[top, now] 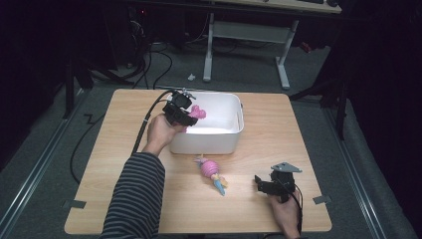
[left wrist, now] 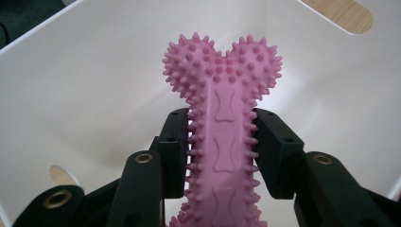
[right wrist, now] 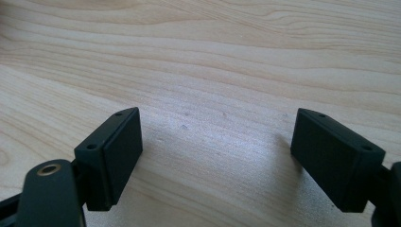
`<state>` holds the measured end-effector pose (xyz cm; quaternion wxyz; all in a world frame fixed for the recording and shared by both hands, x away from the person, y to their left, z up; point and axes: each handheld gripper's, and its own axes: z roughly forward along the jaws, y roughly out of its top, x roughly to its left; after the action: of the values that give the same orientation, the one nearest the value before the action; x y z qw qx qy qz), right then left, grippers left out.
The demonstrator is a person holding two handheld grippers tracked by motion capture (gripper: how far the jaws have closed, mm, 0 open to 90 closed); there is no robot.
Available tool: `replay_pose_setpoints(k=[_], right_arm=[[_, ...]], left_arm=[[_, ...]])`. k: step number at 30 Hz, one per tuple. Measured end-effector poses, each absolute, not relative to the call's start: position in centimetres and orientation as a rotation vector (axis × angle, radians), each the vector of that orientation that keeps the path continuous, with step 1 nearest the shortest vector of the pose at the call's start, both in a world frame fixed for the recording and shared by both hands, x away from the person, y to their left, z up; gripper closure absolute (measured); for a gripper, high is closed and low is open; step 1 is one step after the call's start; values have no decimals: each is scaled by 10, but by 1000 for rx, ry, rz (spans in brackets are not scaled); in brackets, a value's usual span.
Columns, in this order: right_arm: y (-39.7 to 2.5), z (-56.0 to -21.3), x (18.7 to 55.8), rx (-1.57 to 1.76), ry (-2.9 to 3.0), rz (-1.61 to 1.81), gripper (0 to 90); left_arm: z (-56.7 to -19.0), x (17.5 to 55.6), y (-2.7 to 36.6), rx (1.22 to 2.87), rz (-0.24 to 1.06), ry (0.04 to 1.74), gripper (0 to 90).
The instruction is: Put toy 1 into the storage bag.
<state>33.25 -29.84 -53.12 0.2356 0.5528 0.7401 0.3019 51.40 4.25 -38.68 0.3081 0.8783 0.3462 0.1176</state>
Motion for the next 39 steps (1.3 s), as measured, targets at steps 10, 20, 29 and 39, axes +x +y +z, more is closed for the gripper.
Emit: replay_pose_setpoints(k=[10,20,29,39], right_arm=[[-298,-531,333,1513,2031,830,174],[-298,-531,333,1513,2031,830,174],[-298,-531,333,1514,2032,827,174],[-298,-531,333,1513,2032,827,174]], left_arm=[[-377,502,51,2263,322,920,444],[-351,481,68,2180,361,883,393],[-344,459,89,2128,394,879,385],[-342,442,122,2051,417,929,384]])
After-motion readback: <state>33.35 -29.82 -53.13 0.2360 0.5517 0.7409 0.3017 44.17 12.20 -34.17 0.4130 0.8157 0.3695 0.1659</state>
